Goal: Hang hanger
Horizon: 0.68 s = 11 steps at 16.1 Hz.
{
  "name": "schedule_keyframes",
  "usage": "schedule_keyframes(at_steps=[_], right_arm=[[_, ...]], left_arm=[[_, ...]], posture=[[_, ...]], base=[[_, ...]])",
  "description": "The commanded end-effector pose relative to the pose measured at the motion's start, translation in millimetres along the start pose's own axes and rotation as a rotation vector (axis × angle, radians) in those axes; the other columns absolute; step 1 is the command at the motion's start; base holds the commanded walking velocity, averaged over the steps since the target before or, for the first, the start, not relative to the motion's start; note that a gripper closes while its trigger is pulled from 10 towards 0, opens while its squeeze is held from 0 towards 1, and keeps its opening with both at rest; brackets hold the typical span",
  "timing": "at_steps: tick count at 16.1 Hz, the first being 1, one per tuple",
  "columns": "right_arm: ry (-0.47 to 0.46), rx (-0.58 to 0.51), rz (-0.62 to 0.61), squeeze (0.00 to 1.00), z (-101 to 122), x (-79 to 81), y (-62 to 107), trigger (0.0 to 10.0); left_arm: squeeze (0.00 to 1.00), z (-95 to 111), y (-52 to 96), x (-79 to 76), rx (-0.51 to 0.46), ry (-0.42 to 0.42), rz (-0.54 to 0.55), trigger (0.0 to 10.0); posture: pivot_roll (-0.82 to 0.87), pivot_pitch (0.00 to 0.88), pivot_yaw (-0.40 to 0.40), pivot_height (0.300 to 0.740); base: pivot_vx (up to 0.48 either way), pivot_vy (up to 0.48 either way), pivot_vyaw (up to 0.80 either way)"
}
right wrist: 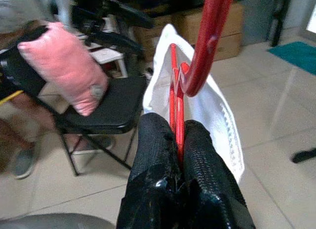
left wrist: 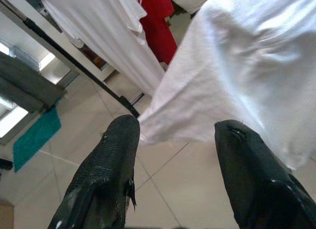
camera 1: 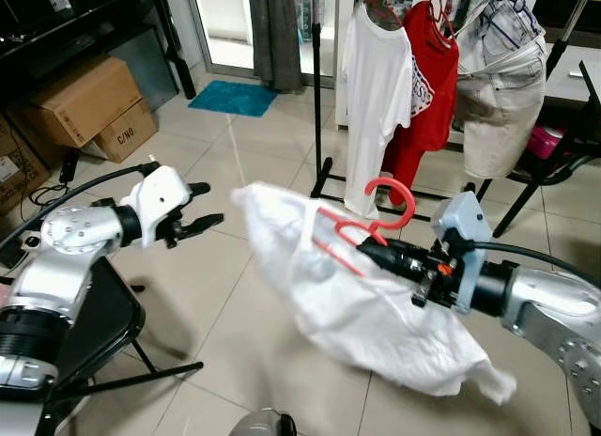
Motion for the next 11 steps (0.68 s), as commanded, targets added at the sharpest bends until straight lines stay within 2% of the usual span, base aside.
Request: schedule_keyframes(at_steps=[1, 5, 7, 8, 10, 11], right_arm=[[0.013, -0.011, 0.059, 0.00, 5.5, 12.4, 2.7, 10.0], [0.002, 0.002, 0.131, 0.00, 4.2, 27.2, 7.5, 10.0], [0.001, 0.003, 0.137, 0.00, 4.4, 28.9, 8.3, 10.0], [0.000, 0.004, 0.143, 0.00, 4.8, 30.3, 8.6, 10.0], [0.000, 0.010, 0.154, 0.00, 4.4, 32.7, 9.1, 10.0], [0.000, 0.017, 0.156, 0.00, 3.5, 33.4, 9.4, 10.0]], left_arm=[[0.00, -2.9, 0.4, -0.7, 0.020, -0.033, -0.024, 10.0], [0.00, -9.2, -5.4, -1.8, 0.034, -0.035, -0.040, 10.0], [0.00, -2.8, -11.6, -13.9, -0.024, 0.018, -0.099, 10.0], [0.00, 3.1, -16.0, -24.2, -0.068, 0.032, -0.149, 9.2], [0.00, 8.9, -17.3, -28.8, -0.106, 0.035, -0.178, 9.3], [0.00, 14.1, -15.2, -31.2, -0.131, 0.041, -0.205, 10.0]], posture=[[-0.03, 0.030, 0.089, 0.740], [-0.04, 0.023, 0.099, 0.740], [-0.04, 0.018, 0.101, 0.740], [-0.04, 0.016, 0.101, 0.740], [-0.04, 0.013, 0.102, 0.740], [-0.04, 0.013, 0.102, 0.740]], base=[[0.000, 0.000, 0.00], [0.000, 0.000, 0.00], [0.000, 0.000, 0.00], [0.000, 0.000, 0.00], [0.000, 0.000, 0.00], [0.000, 0.000, 0.00]])
Point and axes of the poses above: a point about 5 cm out from each wrist's last joint towards the gripper, its own y axis pointing back from the gripper into the wrist, its own z axis along the axis of the wrist's last joint, x = y × z, the point moved 6 cm from there along -y, pointing out of the wrist towards the gripper, and after that the axes turned 8 degrees about -y, right-handed, at the moved point
